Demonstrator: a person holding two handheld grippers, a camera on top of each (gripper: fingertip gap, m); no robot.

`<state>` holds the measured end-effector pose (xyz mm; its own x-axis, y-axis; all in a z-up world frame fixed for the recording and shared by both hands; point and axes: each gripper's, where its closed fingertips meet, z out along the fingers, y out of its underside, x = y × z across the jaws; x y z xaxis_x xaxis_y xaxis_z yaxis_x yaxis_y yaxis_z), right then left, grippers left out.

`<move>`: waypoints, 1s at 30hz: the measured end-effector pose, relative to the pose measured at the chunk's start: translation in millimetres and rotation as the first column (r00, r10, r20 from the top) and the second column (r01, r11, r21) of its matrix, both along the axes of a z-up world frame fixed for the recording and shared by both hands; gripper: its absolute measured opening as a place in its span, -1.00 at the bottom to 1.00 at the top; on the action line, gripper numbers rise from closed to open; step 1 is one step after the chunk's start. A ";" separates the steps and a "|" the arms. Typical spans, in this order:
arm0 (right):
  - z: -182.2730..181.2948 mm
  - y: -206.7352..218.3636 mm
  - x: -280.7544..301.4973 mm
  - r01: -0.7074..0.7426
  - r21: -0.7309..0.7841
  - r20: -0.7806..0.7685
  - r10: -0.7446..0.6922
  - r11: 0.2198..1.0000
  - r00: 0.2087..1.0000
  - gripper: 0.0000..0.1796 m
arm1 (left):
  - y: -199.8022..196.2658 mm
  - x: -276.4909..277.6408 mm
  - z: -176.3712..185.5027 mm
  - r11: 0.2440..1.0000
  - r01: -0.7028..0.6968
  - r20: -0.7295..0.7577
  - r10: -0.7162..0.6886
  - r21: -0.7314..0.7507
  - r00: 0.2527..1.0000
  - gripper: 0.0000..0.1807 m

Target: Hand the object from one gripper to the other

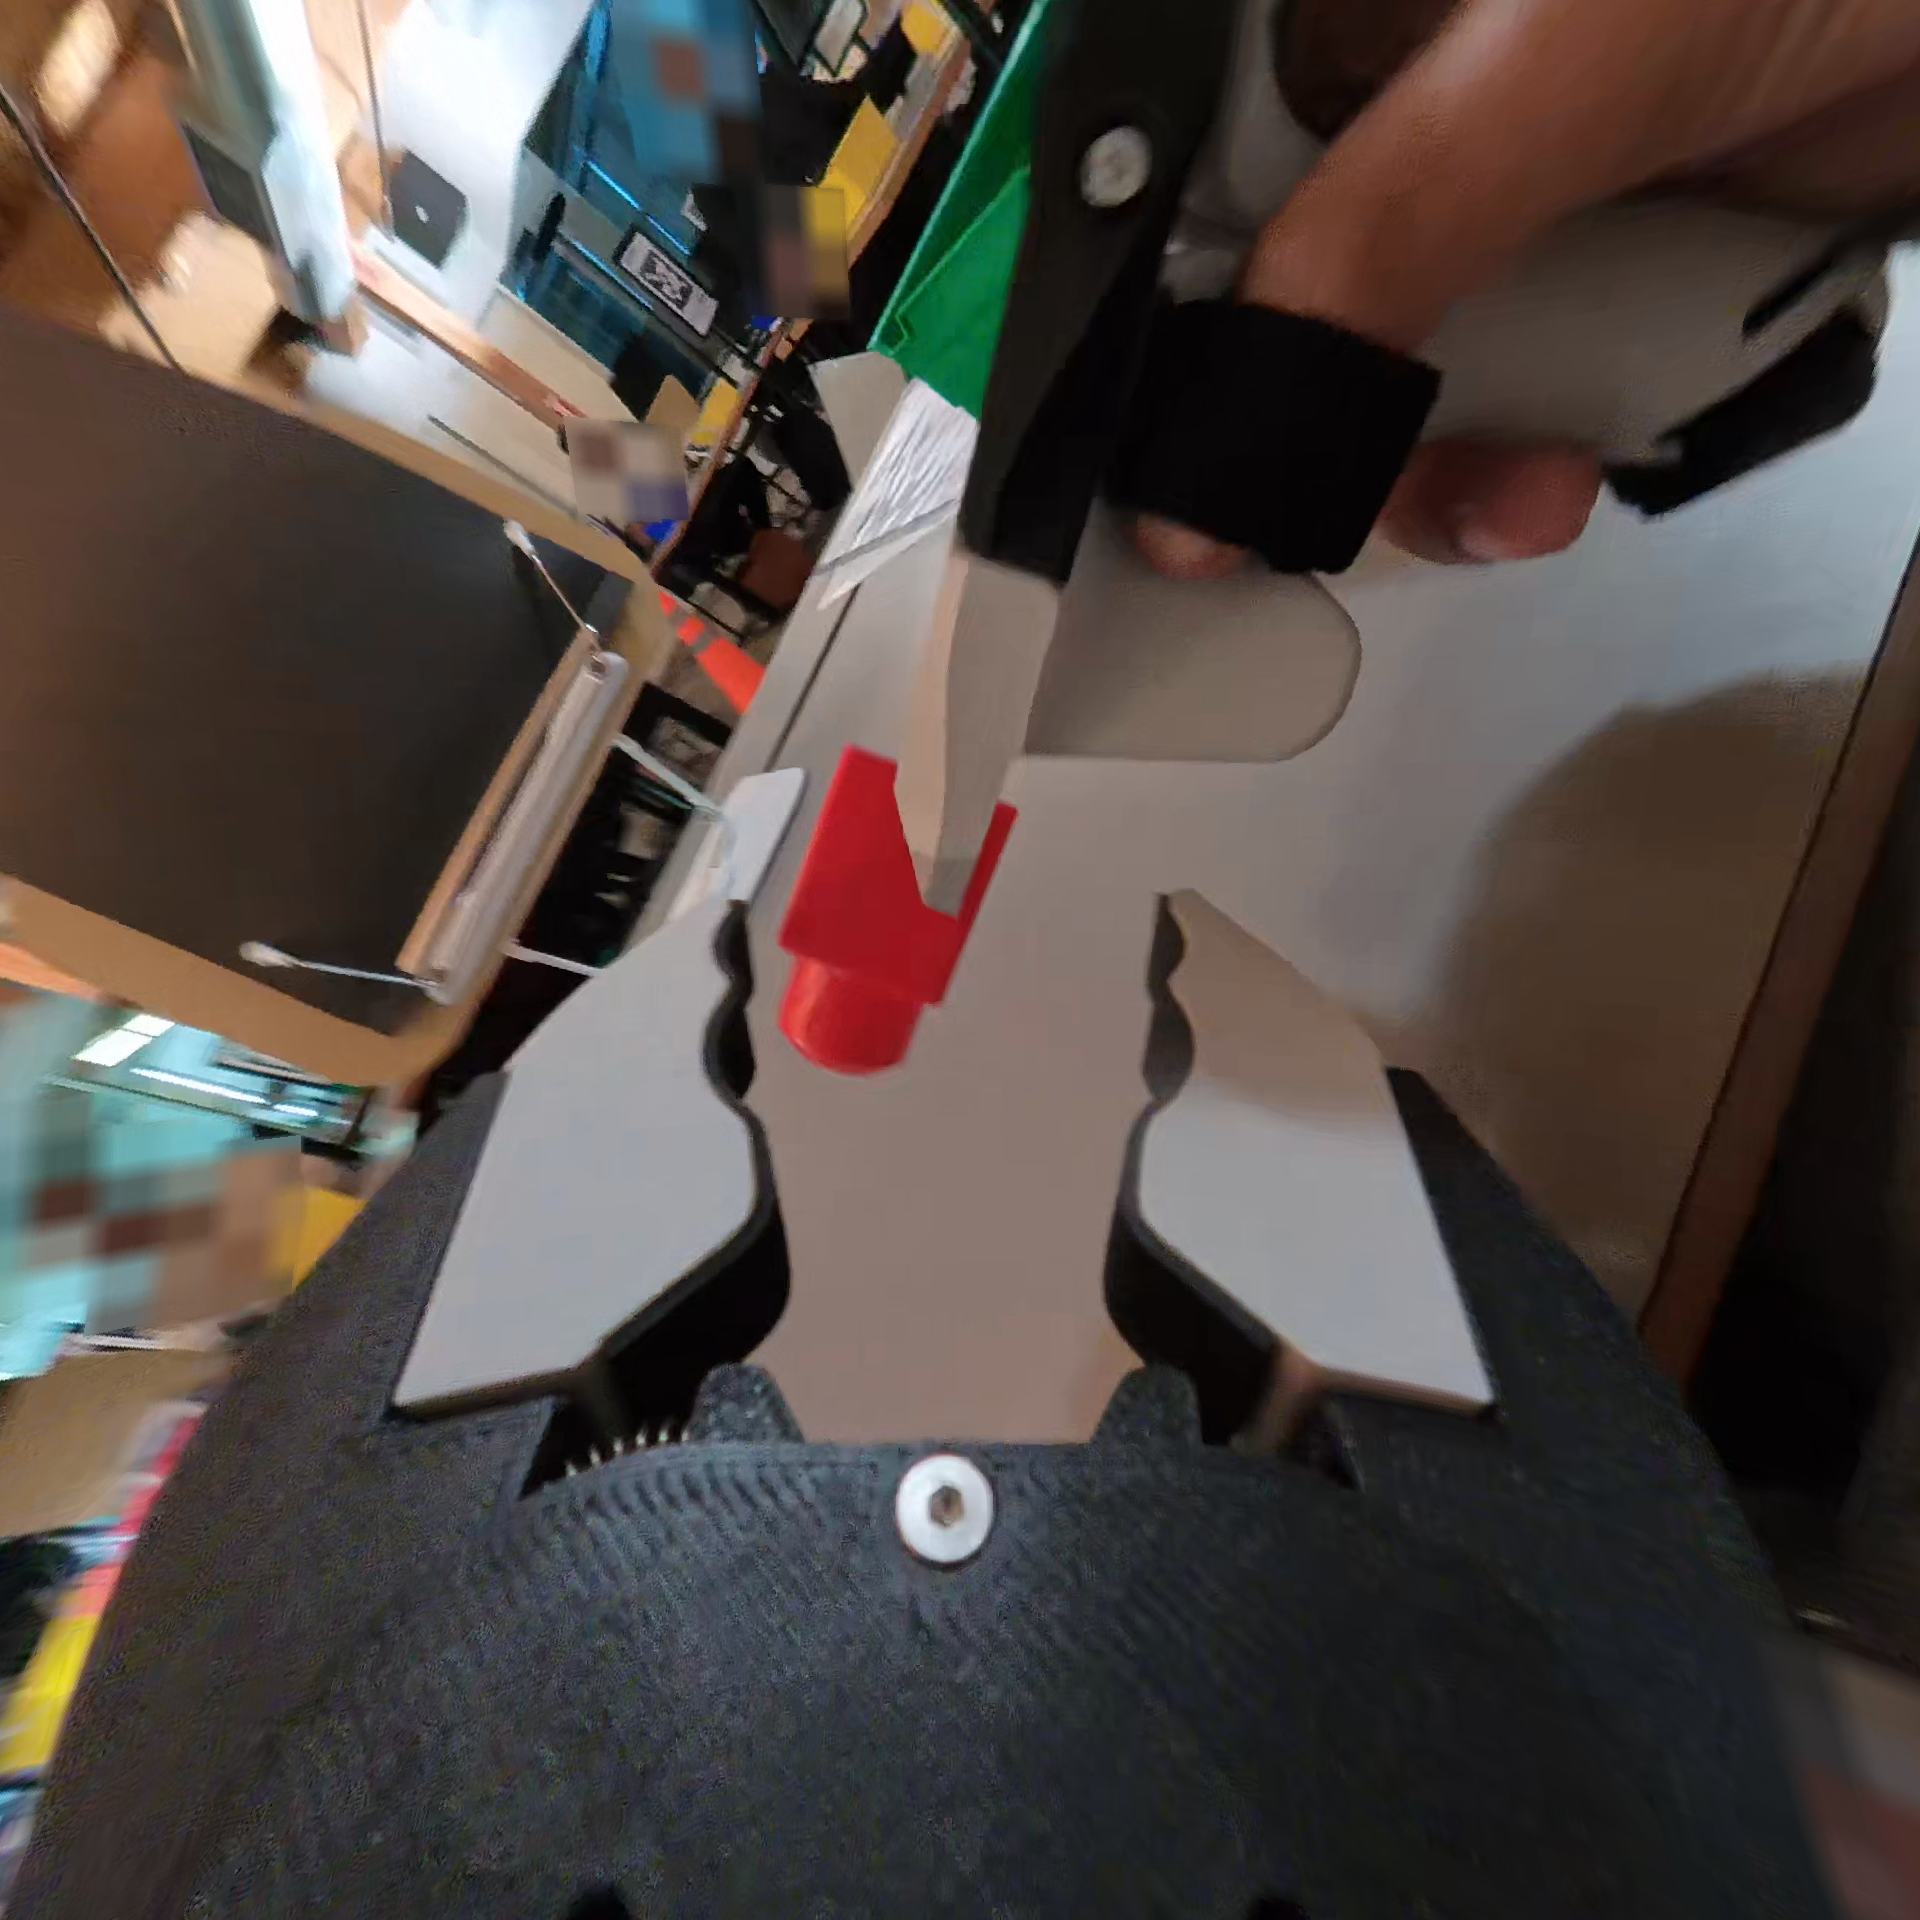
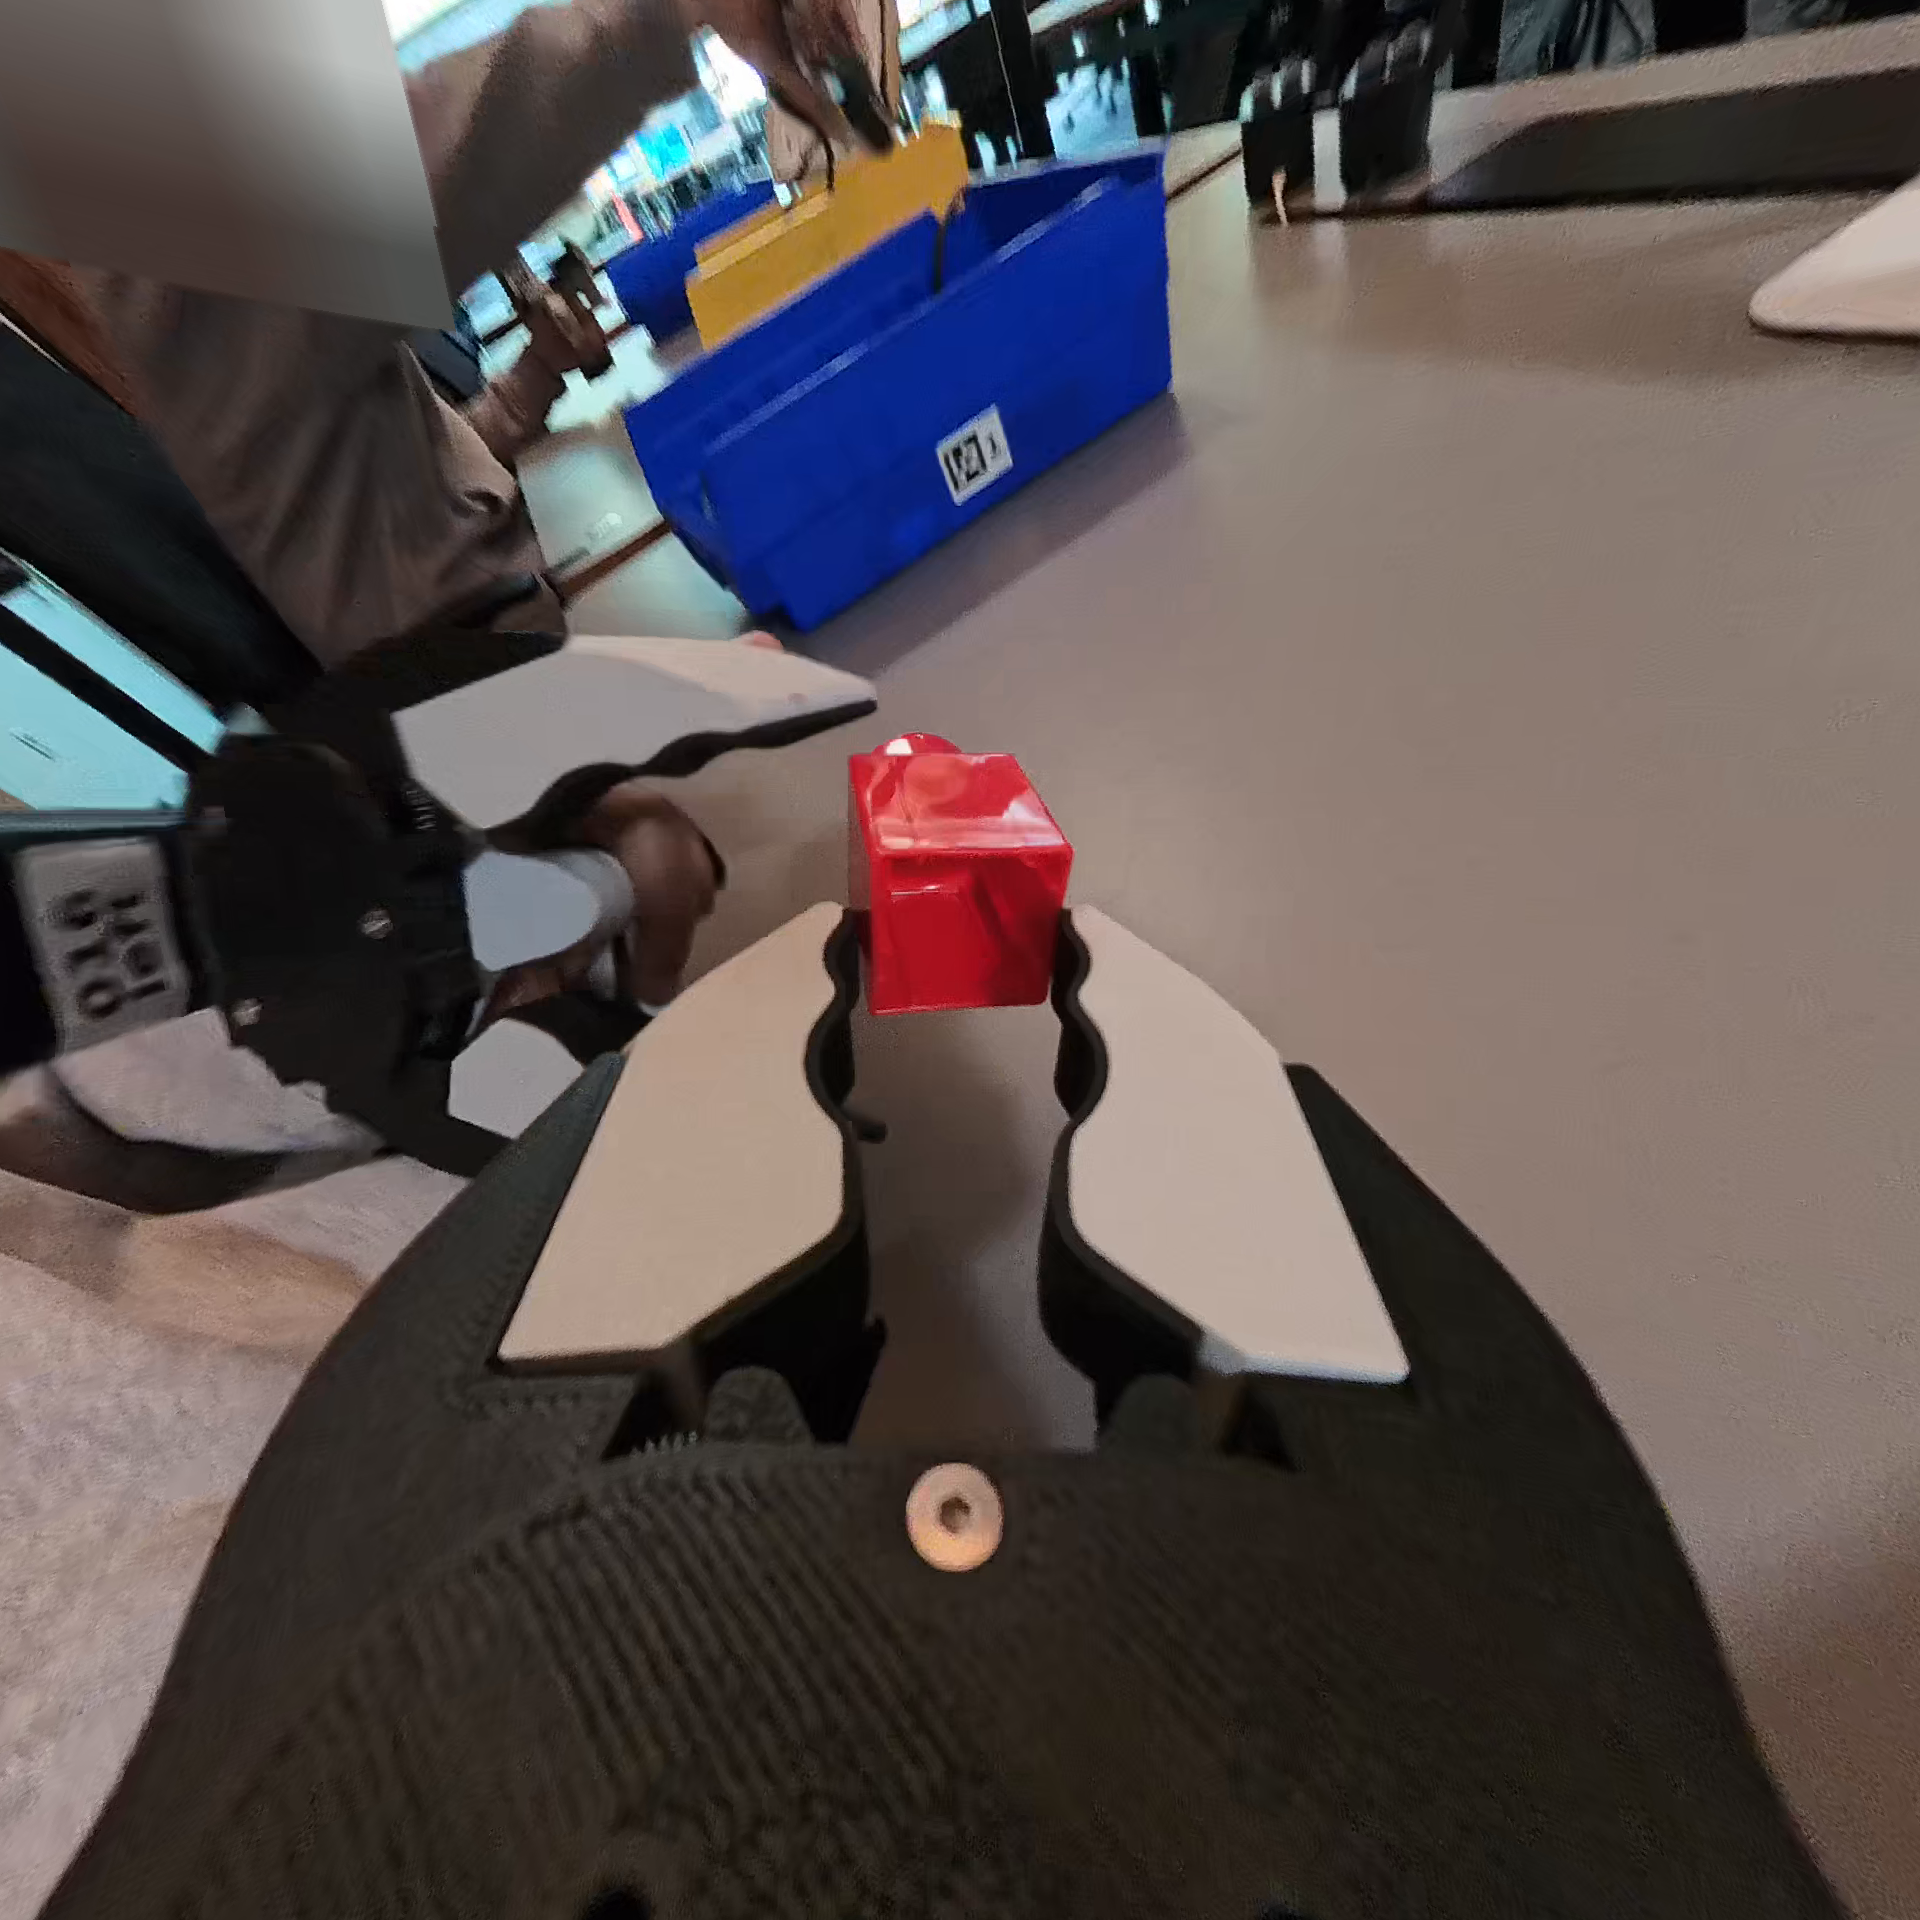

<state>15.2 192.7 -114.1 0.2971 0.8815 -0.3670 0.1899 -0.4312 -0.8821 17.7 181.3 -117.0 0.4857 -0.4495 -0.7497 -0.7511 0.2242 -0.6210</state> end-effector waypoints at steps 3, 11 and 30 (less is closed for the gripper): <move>17.9 2.2 5.7 -0.040 0.026 -0.107 0.043 0.999 0.993 -0.60 | 5.5 -5.0 4.6 0.993 0.042 0.229 -0.015 -0.115 0.973 0.07; 33.8 -18.9 3.2 -0.219 0.077 -0.208 0.231 0.973 0.951 -0.60 | -17.8 2.1 24.6 0.695 0.626 0.837 -0.063 -0.354 0.543 -0.22; 20.6 -34.6 -7.1 -0.297 0.096 -0.158 0.309 0.950 0.938 -0.58 | -23.2 -4.5 35.6 0.577 0.754 0.924 0.004 -0.314 0.382 -0.61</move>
<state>8.0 158.1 -93.5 -0.0489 0.9451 -0.3231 0.1472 -0.3131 -0.9382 13.3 158.1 -81.4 0.2470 -0.8698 0.4271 0.2142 -0.3809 -0.8995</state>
